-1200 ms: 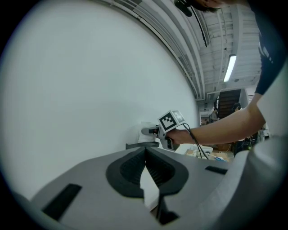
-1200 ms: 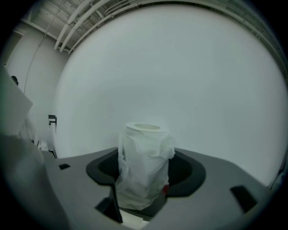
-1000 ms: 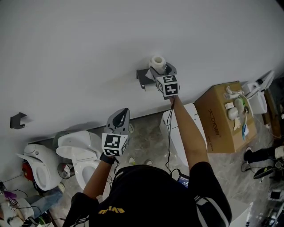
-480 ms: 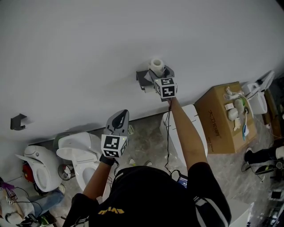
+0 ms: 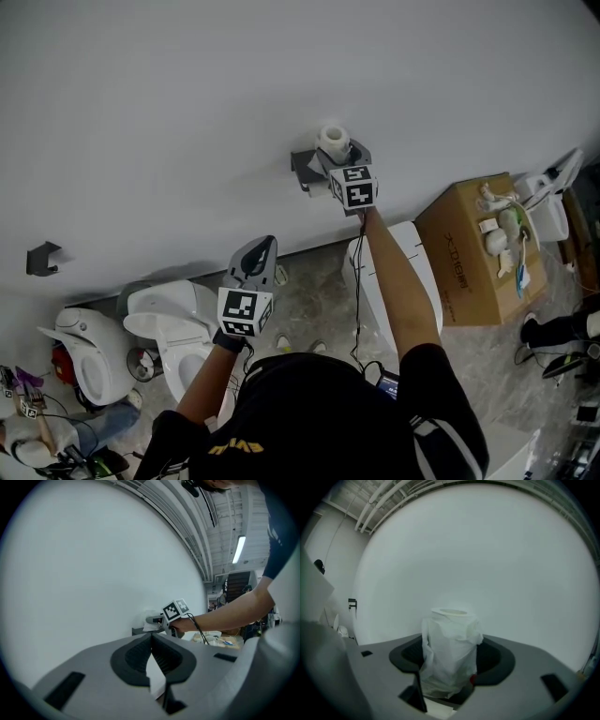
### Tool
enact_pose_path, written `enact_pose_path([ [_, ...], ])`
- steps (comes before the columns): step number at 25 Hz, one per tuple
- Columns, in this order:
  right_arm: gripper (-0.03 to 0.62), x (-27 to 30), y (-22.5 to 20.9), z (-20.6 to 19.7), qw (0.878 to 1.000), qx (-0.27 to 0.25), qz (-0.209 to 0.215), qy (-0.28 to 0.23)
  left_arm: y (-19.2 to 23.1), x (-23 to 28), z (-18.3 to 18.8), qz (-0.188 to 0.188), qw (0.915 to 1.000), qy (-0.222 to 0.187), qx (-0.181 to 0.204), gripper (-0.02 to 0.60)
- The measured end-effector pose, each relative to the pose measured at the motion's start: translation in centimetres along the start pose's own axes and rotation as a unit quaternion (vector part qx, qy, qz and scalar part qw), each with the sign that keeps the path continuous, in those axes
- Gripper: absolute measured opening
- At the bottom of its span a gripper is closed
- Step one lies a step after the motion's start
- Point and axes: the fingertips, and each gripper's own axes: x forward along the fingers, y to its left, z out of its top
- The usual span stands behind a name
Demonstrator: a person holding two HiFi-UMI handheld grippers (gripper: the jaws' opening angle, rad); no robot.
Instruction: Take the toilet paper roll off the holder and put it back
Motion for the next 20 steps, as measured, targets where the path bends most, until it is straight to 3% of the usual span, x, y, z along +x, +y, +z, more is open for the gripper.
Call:
enact_pose_path([
  [10, 0.319, -1.9, 0.0, -0.3, 1.0, 0.015, -0.014, -0.003, 1.7, -1.6, 0.6, 0.024, 0.9997, -0.005, -0.004, 0.011],
  [14, 0.319, -3.5, -0.3, 0.0, 1.0, 0.024, -0.016, -0.008, 2.4, -2.1, 1.2, 0.048, 0.9983, -0.027, -0.019, 0.011],
  [20, 0.318, -7.8, -0.4, 1.4, 0.998, 0.035, -0.021, -0.041, 1.5, -2.4, 1.6, 0.034, 0.9988, -0.032, -0.014, 0.011],
])
